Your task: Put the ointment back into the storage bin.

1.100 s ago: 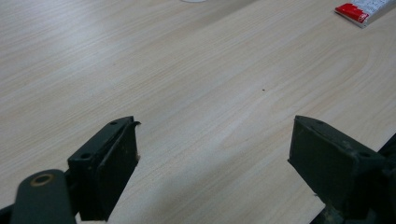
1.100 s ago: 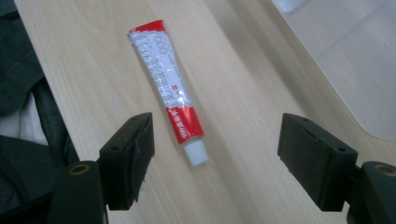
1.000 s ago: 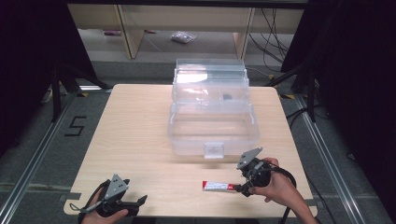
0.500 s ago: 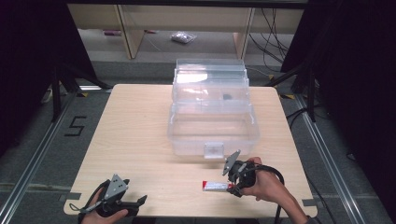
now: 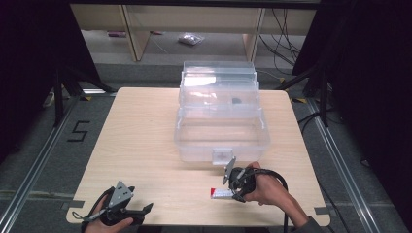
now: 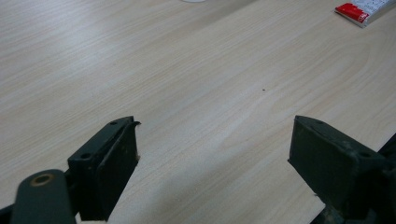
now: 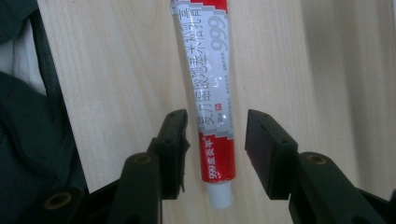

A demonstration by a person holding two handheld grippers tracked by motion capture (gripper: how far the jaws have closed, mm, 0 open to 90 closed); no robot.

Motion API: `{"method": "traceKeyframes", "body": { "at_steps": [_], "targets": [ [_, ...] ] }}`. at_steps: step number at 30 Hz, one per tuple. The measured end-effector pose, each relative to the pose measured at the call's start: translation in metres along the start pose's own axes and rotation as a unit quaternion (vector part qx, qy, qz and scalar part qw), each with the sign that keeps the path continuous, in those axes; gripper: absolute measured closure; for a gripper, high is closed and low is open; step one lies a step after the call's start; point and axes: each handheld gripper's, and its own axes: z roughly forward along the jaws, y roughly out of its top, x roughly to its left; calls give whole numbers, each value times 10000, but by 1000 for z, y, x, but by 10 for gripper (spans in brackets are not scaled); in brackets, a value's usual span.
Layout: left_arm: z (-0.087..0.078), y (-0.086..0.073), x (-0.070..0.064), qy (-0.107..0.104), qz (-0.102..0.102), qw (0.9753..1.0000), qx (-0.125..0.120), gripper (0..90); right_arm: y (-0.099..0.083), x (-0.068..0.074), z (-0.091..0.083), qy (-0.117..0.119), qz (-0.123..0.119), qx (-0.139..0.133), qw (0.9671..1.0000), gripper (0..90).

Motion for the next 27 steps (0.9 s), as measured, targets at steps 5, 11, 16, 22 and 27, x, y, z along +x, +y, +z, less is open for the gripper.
{"method": "traceKeyframes", "body": {
  "at_steps": [5, 11, 16, 22, 27],
  "targets": [
    [0, 0, 0, -4, 2, 10000, 0, 150, 3, 0, 3, 38, -29, 144, 9999, 611],
    [0, 0, 0, -21, -47, 10000, -18, 150, 9, -2, 8, 81, -223, 264, 9994, 633],
    [0, 0, 0, 6, -71, 10000, -50, 150, 11, -4, 12, 131, -270, 349, 9989, 643],
    [0, 0, 1, -1, 4, 10000, -53, 150, 12, -1, 13, 142, -4, 504, 9986, 661],
    [0, 0, 0, -2, -61, 10000, -51, 150, 10, -6, 17, 155, -244, 432, 9986, 673]
  ]
}}
